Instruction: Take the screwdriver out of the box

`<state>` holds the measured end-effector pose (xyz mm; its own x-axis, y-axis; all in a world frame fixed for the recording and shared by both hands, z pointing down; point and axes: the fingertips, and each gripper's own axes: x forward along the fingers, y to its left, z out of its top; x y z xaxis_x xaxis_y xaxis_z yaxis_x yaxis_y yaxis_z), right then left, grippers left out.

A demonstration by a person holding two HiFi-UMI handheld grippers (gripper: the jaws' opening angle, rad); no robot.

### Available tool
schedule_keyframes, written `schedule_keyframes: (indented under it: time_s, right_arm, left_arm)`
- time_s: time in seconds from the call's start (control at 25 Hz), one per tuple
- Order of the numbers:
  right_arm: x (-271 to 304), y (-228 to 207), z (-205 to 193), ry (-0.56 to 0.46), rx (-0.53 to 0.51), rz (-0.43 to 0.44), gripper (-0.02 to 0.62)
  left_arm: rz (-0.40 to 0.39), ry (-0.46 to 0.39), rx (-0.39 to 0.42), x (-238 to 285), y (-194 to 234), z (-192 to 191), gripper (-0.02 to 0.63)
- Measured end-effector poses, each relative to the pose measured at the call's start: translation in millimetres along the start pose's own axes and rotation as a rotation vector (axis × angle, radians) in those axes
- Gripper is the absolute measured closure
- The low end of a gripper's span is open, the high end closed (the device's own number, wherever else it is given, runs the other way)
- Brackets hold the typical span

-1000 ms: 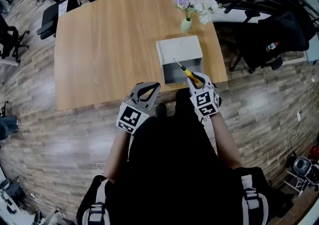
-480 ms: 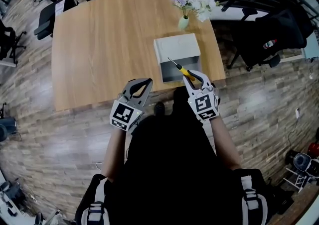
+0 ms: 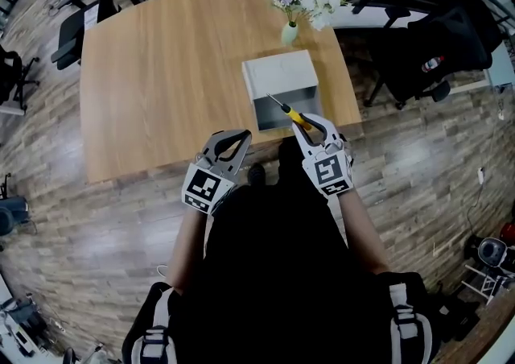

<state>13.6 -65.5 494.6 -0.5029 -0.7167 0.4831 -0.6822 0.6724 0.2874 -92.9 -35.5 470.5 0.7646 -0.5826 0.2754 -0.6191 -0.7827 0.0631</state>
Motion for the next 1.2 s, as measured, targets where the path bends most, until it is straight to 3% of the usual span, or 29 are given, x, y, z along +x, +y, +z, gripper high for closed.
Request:
schedule_keyframes:
  time_s: [1.2]
  right_arm:
    - [1, 12, -19, 0.045, -0.051, 0.043, 0.506]
  left_arm:
    - [-0.002, 0.004, 0.004, 5, -5, 0, 0.584]
